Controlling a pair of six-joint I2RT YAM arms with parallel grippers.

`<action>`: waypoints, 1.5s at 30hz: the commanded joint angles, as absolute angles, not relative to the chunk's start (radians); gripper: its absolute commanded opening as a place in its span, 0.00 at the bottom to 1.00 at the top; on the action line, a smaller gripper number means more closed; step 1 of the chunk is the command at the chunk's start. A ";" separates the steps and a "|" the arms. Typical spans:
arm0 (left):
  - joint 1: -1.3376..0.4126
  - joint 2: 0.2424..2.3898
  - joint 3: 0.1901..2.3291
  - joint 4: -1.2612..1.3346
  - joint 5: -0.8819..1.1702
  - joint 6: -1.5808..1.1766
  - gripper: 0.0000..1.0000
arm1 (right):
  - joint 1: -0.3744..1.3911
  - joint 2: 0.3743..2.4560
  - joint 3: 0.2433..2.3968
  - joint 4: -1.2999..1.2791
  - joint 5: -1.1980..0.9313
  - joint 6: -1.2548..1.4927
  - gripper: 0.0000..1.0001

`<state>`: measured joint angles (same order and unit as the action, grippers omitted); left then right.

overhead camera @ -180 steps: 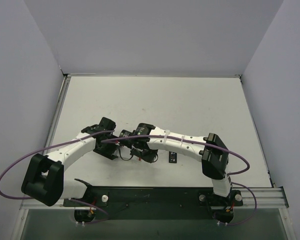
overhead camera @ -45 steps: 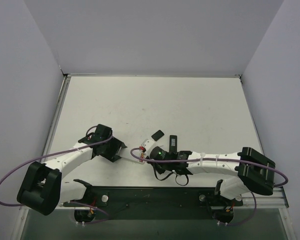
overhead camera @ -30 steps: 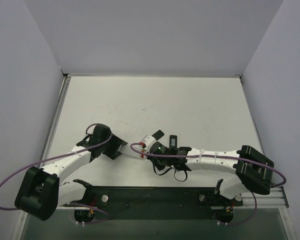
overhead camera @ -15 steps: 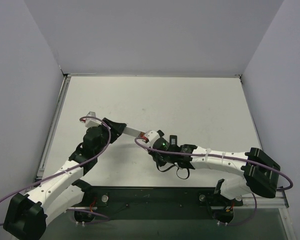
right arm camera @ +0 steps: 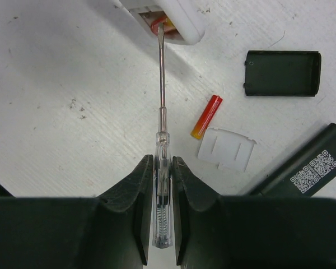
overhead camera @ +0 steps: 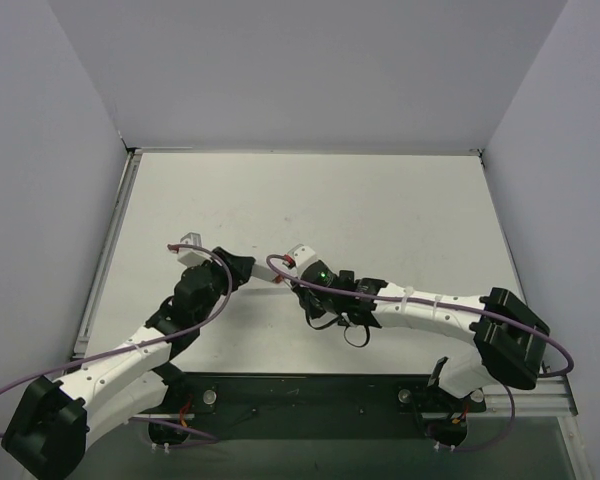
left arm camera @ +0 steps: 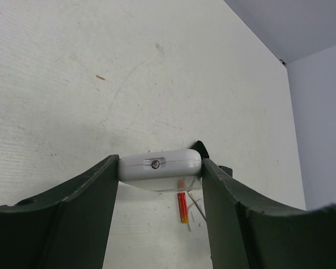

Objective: Unload the batteries from the remote control

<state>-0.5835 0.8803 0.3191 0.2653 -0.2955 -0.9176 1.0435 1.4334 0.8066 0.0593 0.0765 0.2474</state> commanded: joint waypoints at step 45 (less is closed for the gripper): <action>-0.230 1.077 0.795 -0.575 -0.199 -1.074 0.00 | 1.207 1.513 0.690 0.106 -0.005 0.525 0.00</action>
<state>-0.2344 1.0565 0.7601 -0.5541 -0.2489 -1.0916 1.2053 1.5681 0.7238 0.1310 -0.0834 0.4782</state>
